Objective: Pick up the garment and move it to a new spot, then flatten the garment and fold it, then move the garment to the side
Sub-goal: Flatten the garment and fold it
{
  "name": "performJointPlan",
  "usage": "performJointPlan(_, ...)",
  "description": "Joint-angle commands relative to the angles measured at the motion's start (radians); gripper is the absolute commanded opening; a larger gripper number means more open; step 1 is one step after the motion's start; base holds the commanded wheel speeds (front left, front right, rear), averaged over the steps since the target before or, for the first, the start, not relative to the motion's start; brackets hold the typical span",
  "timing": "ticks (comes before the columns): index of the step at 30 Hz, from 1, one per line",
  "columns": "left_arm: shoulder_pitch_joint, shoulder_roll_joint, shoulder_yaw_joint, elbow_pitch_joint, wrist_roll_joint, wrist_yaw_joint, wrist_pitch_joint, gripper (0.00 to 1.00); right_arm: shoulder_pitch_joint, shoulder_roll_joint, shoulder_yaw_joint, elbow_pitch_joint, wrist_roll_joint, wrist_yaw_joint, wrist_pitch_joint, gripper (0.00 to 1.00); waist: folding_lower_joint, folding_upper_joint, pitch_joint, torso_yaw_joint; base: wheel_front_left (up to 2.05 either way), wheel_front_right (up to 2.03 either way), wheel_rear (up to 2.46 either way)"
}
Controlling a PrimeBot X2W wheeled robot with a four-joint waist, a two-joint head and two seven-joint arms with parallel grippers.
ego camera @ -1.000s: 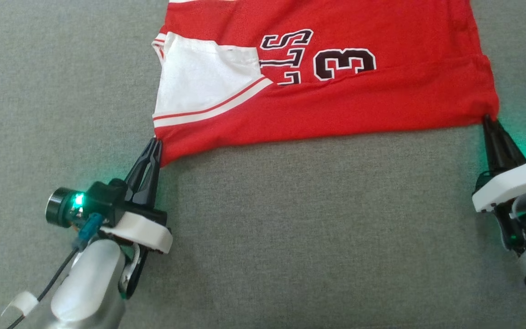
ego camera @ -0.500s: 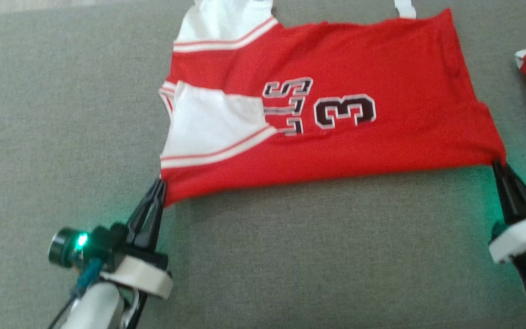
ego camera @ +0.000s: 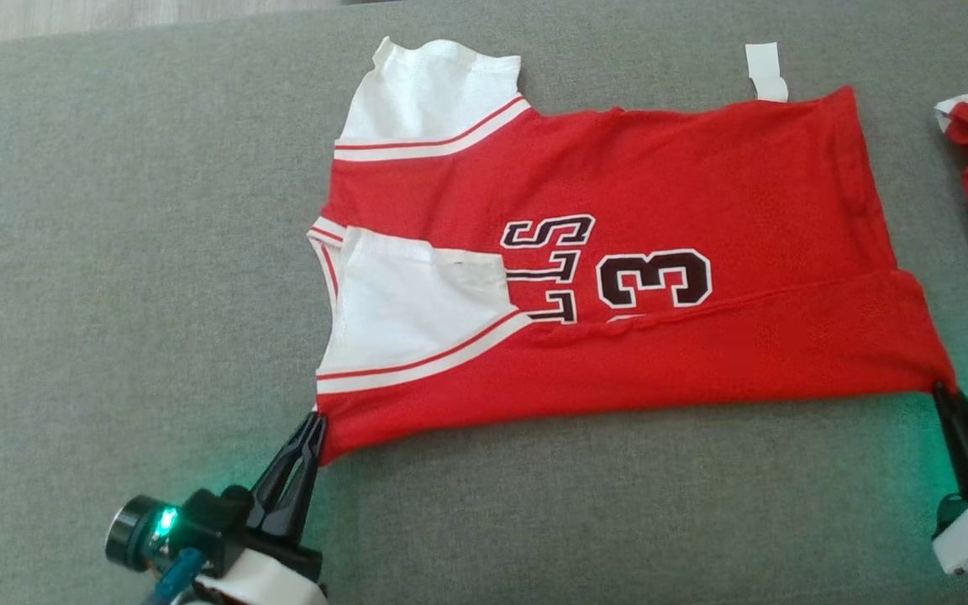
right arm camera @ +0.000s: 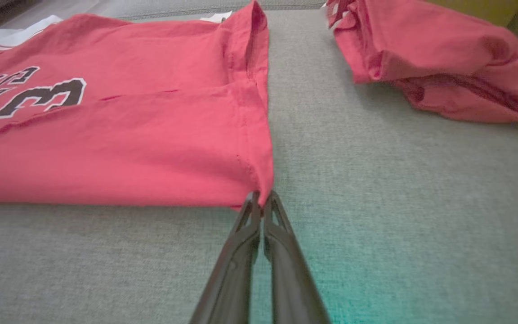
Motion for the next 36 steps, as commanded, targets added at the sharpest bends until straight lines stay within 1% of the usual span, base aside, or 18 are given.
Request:
performJointPlan(1, -0.015, 0.027, 0.035, -0.029, -0.002, 0.008, 0.002, 0.44, 0.016, -0.026, -0.011, -0.019, -0.007, 0.007, 0.006, 1.0, 0.0001, 0.0, 0.002, -0.002, 0.0, 0.0, 0.0)
performJointPlan(2, -0.019, 0.028, 0.035, -0.031, 0.0, 0.01, 0.002, 1.0, 0.015, -0.017, -0.021, -0.024, -0.009, 0.007, 0.006, 1.0, 0.0001, 0.0, 0.003, -0.004, 0.0, 0.0, 0.0)
performJointPlan(6, -0.05, 0.034, 0.034, -0.046, 0.01, 0.011, 0.004, 1.0, 0.015, 0.001, -0.031, -0.064, -0.022, 0.007, 0.004, 1.0, 0.0001, 0.0, 0.011, -0.014, 0.0, 0.0, 0.0)
performJointPlan(10, -0.135, 0.063, 0.046, -0.073, 0.03, 0.0, 0.016, 1.0, 0.003, 0.005, -0.044, -0.123, -0.047, 0.007, -0.005, 1.0, 0.0001, 0.0, 0.037, -0.038, 0.0, 0.0, 0.0)
performJointPlan(11, -0.135, 0.063, 0.046, -0.073, 0.03, 0.0, 0.016, 1.0, 0.003, 0.005, -0.044, -0.123, -0.047, 0.007, -0.005, 1.0, 0.0001, 0.0, 0.037, -0.038, 0.0, 0.0, 0.0)
performJointPlan(12, -0.205, 0.085, 0.055, -0.092, 0.041, -0.014, 0.035, 1.0, -0.01, 0.01, -0.042, -0.159, -0.061, 0.007, -0.008, 1.0, 0.0001, 0.0, 0.06, -0.056, 0.0, 0.0, 0.0)
performJointPlan(13, -0.205, 0.085, 0.055, -0.092, 0.041, -0.014, 0.035, 1.0, -0.01, 0.01, -0.042, -0.159, -0.061, 0.007, -0.008, 1.0, 0.0001, 0.0, 0.06, -0.056, 0.0, 0.0, 0.0)
performJointPlan(15, -0.296, 0.111, 0.06, -0.113, 0.048, -0.047, 0.067, 1.0, -0.025, 0.014, -0.04, -0.197, -0.072, 0.007, -0.011, 1.0, 0.0001, 0.0, 0.088, -0.077, 0.0, 0.0, 0.0)
performJointPlan(16, -0.348, 0.125, 0.054, -0.123, 0.045, -0.073, 0.092, 1.0, -0.03, 0.015, -0.04, -0.213, -0.077, 0.007, -0.012, 1.0, 0.0001, 0.0, 0.101, -0.085, 0.0, 0.0, 0.0)
performJointPlan(17, -0.403, 0.146, 0.041, -0.13, 0.039, -0.096, 0.128, 1.0, -0.037, 0.017, -0.038, -0.229, -0.08, 0.007, -0.012, 1.0, 0.0001, 0.0, 0.119, -0.096, 0.0, 0.0, 0.0)
performJointPlan(19, -0.523, 0.19, 0.008, -0.132, 0.013, -0.122, 0.213, 1.0, -0.05, 0.02, -0.031, -0.257, -0.084, 0.007, -0.012, 1.0, 0.0001, 0.0, 0.15, -0.116, 0.0, 0.0, 0.0)
performJointPlan(22, -0.718, 0.251, -0.068, -0.129, -0.079, -0.13, 0.349, 1.0, -0.073, 0.02, -0.019, -0.281, -0.087, 0.007, -0.009, 1.0, 0.0001, 0.0, 0.2, -0.144, 0.0, 0.0, 0.0)
performJointPlan(24, -0.845, 0.292, -0.13, -0.109, -0.181, -0.13, 0.454, 1.0, -0.092, 0.022, -0.01, -0.289, -0.09, 0.007, -0.008, 1.0, 0.0001, 0.0, 0.234, -0.163, 0.0, 0.0, 0.0)
performJointPlan(26, -0.964, 0.319, -0.166, -0.072, -0.272, -0.13, 0.551, 1.0, -0.112, 0.027, 0.003, -0.295, -0.093, 0.007, -0.008, 1.0, 0.0001, 0.0, 0.267, -0.181, 0.0, 0.0, 0.0)
performJointPlan(29, -1.103, 0.328, -0.186, 0.024, -0.397, -0.13, 0.702, 1.0, -0.141, 0.041, 0.019, -0.294, -0.085, 0.007, -0.008, 1.0, 0.0001, 0.0, 0.317, -0.206, 0.0, 0.0, 0.0)
performJointPlan(32, -1.205, 0.331, -0.204, 0.12, -0.466, -0.131, 0.865, 1.0, -0.17, 0.049, 0.04, -0.281, -0.076, 0.007, -0.008, 1.0, 0.0001, 0.0, 0.362, -0.232, 0.0, 0.0, 0.0)
performJointPlan(36, -1.301, 0.341, -0.207, 0.211, -0.471, -0.131, 0.943, 1.0, -0.214, 0.063, 0.069, -0.256, -0.067, 0.007, -0.013, 1.0, 0.0001, 0.0, 0.407, -0.267, 0.0, 0.0, 0.0)
